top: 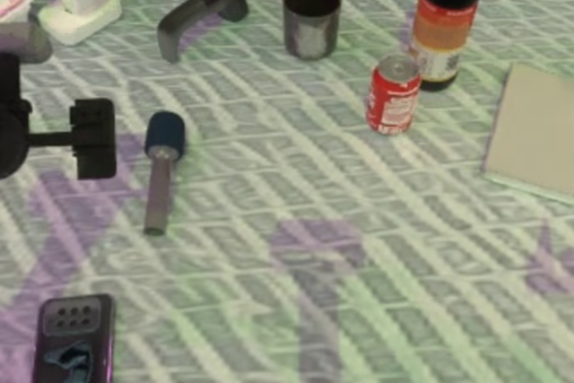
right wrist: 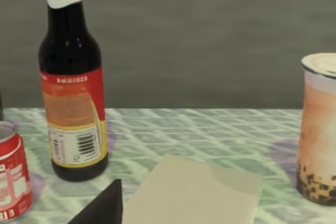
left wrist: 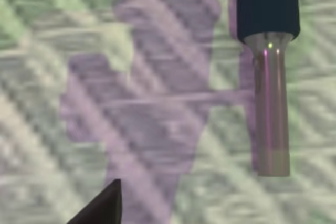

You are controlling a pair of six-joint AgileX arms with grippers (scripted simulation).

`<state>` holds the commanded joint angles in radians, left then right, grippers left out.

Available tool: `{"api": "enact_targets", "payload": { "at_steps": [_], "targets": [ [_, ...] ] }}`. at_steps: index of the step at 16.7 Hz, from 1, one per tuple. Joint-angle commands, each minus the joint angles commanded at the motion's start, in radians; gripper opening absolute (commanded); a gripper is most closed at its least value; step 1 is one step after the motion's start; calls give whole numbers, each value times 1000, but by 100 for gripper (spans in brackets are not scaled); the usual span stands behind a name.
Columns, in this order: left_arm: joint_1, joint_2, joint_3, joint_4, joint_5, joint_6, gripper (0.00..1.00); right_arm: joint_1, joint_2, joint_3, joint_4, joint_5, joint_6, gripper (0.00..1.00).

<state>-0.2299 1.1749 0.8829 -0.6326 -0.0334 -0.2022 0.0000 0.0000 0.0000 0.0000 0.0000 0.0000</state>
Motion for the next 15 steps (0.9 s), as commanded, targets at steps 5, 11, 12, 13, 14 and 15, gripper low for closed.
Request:
{"api": "enact_targets", "payload": {
  "at_steps": [5,11,12,13,14,15],
  "targets": [
    [-79,446,311,-221,-10,-74,100,0,0,0,0,0,0,100],
    [-129,692,490,-350,-10,-120,100,0,0,0,0,0,0,100],
    [-130,697,493,-352,-10,-121,100,0,0,0,0,0,0,100],
    [-130,697,493,-352,-10,-121,100,0,0,0,0,0,0,100],
    [-130,697,493,-352,-10,-121,100,0,0,0,0,0,0,100],
    [-130,697,493,-352,-10,-121,100,0,0,0,0,0,0,100]
  ]
}}
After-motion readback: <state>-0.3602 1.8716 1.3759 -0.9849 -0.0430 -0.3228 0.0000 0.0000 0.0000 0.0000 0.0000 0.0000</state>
